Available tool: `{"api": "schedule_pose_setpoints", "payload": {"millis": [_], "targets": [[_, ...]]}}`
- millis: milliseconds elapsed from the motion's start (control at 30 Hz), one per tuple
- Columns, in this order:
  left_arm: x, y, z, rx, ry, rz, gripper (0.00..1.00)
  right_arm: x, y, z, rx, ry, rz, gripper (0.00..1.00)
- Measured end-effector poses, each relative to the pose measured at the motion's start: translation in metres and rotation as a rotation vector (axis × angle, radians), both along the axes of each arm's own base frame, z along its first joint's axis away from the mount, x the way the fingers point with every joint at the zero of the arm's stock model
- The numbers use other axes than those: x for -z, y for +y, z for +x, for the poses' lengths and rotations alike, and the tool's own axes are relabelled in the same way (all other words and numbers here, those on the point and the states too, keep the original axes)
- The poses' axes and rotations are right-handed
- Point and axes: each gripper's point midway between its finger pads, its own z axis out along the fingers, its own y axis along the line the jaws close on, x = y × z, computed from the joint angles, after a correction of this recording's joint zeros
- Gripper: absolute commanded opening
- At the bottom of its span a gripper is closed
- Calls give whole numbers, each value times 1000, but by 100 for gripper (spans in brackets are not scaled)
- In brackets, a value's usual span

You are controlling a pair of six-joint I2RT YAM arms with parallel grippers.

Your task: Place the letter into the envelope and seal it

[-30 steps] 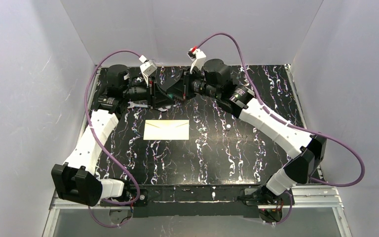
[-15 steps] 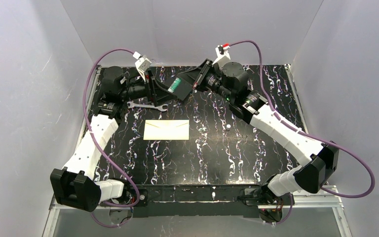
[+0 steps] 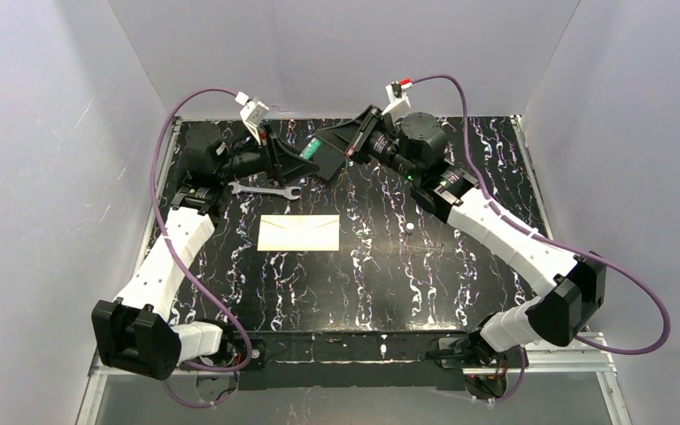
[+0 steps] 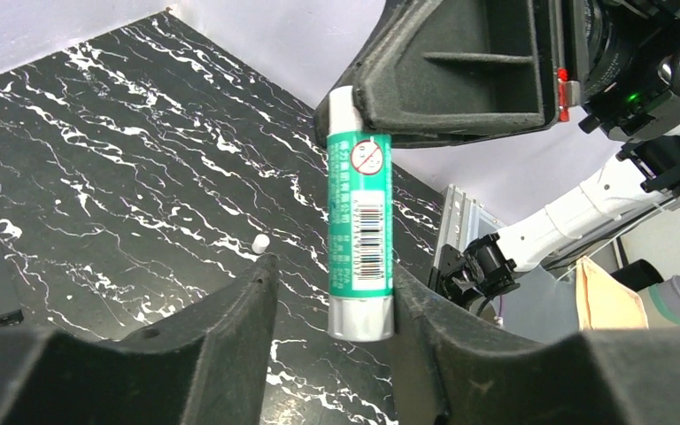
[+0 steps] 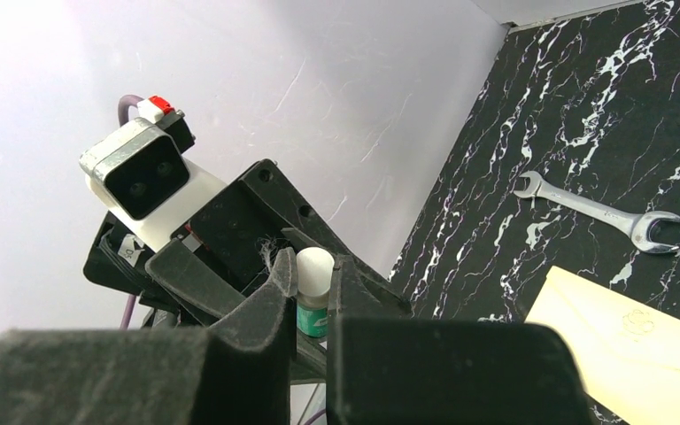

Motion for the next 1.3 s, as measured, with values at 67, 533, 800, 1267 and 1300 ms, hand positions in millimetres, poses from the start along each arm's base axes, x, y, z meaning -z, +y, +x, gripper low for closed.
{"api": "schedule_pose_setpoints", "payload": {"millis": [67,533,800,1267,1300], "targets": [[-1,-1,0,2,-2,-2,30,1,0,1,1,0,-1,4],[5,-2,2,-13,18,-3,0,21,2,5,0,12,-69,18],[27,1,7,-38,21,27,0,32,-5,7,27,24,-127,86],[100,26,-17,-155,179,194,0,210,-175,47,447,395,-884,71],[101,27,-19,-155,180,196,0,236,-185,44,433,447,-950,69]]}}
